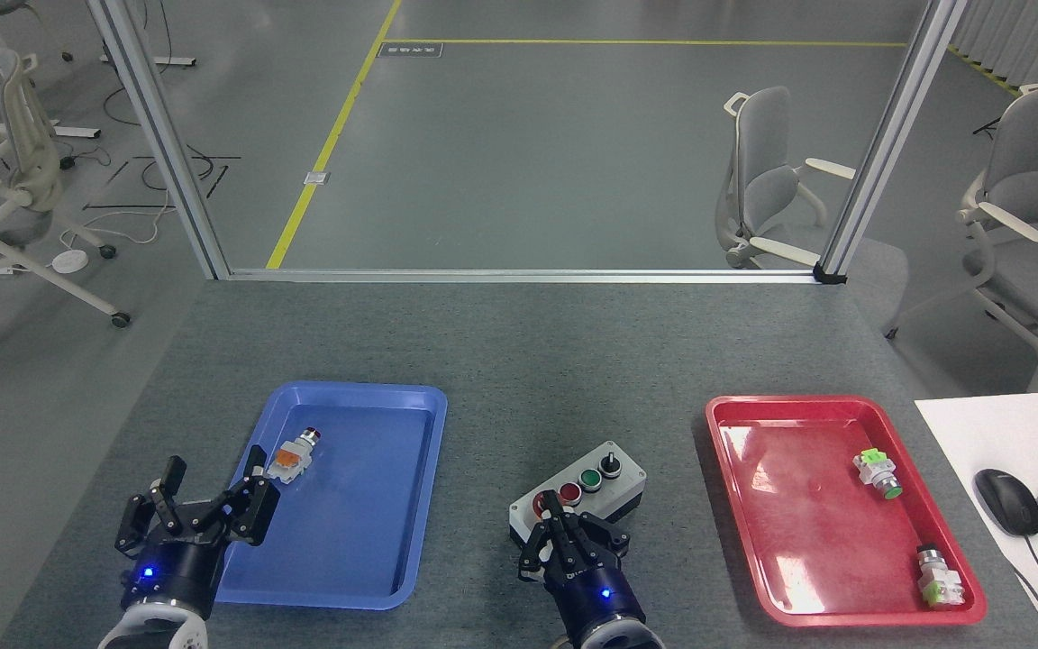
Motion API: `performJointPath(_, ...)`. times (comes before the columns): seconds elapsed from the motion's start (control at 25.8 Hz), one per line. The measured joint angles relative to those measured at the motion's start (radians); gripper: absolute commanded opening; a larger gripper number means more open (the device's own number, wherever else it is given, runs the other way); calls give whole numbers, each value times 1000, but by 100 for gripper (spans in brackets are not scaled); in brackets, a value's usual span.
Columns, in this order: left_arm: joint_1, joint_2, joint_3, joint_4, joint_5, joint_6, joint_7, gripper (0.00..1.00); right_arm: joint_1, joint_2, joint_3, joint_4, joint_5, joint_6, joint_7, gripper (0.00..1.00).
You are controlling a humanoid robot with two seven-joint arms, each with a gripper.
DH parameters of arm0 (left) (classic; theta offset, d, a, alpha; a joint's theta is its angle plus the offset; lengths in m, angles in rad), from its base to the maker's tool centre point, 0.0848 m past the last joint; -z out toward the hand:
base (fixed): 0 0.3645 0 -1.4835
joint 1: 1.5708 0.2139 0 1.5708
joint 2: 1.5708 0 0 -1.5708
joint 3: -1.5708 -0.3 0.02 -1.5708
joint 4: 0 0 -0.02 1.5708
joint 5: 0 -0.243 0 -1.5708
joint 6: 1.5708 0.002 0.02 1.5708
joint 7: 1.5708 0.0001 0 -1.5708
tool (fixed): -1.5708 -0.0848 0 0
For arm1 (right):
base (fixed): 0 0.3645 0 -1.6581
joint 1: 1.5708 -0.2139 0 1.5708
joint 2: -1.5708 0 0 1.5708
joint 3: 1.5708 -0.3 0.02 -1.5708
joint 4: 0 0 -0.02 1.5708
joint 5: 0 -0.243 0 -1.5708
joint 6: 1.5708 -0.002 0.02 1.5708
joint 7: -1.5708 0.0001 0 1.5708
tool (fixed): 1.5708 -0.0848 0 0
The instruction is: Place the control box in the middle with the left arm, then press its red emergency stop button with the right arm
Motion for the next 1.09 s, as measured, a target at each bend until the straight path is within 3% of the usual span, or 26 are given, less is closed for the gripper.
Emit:
performJointPath(0.31,8,-29,-24,56,-2,1,1,99,5,-9,-29,-84,-31,50,-21,0)
performJointPath(0.35,8,-30,-26,58,-2,1,1,99,9,-16,-39,-102,-40,53,-22,4)
performJointPath(0.43,8,-33,-28,62,4,1,1,99,25,-30,-61,-133,-52,53,-25,38)
performJointPath(0.47,8,-34,-28,63,8,1,1,99,35,-36,-76,-151,-55,53,-26,49)
performJointPath(0.66,8,-37,-29,66,15,0,5,99,95,-58,-169,-229,-60,54,-28,84)
performJointPath(0.78,8,-37,-29,67,15,0,6,99,118,-92,-215,-260,-60,54,-28,96)
performJointPath(1.09,8,-37,-29,67,16,-1,6,99,164,-170,-304,-339,-61,55,-26,98)
